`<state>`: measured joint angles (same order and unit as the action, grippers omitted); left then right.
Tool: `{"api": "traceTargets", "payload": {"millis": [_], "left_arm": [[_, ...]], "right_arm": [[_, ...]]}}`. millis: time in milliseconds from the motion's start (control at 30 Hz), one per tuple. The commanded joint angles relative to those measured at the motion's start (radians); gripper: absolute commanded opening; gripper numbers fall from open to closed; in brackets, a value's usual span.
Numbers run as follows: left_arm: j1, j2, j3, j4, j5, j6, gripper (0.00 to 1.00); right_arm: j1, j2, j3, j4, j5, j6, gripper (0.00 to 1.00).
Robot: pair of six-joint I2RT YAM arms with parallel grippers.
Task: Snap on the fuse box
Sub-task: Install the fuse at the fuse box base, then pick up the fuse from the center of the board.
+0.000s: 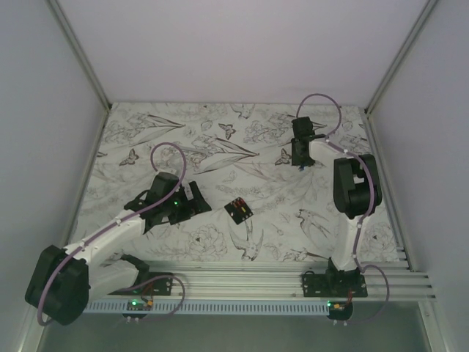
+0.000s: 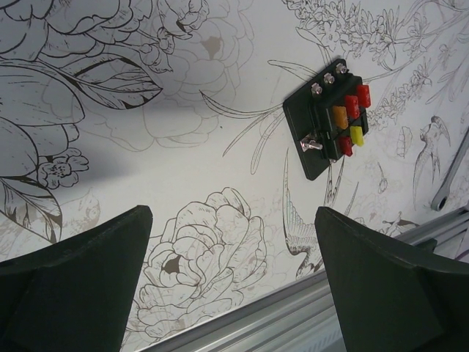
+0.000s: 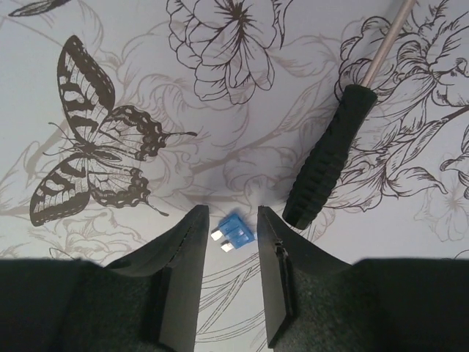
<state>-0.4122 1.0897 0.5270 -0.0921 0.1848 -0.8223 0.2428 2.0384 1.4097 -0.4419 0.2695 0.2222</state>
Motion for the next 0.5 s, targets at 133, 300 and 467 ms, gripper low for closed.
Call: {"api": "traceTargets", "payload": {"millis": [133, 300, 467], "left_arm": [[0.009, 0.019, 0.013, -0.021, 0.005, 0.018, 1.00], [0.009, 0.019, 0.016, -0.021, 0.010, 0.018, 0.99], [0.009, 0.018, 0.019, -0.021, 0.018, 0.017, 1.00]], "right_arm": [[0.001, -0.020, -0.023, -0.008, -0.080, -0.003, 0.32], [0.040, -0.100, -0.127, -0.022, -0.101, 0.003, 0.28], [0.072, -0.187, -0.265, -0.026, -0.111, 0.048, 0.27]]}}
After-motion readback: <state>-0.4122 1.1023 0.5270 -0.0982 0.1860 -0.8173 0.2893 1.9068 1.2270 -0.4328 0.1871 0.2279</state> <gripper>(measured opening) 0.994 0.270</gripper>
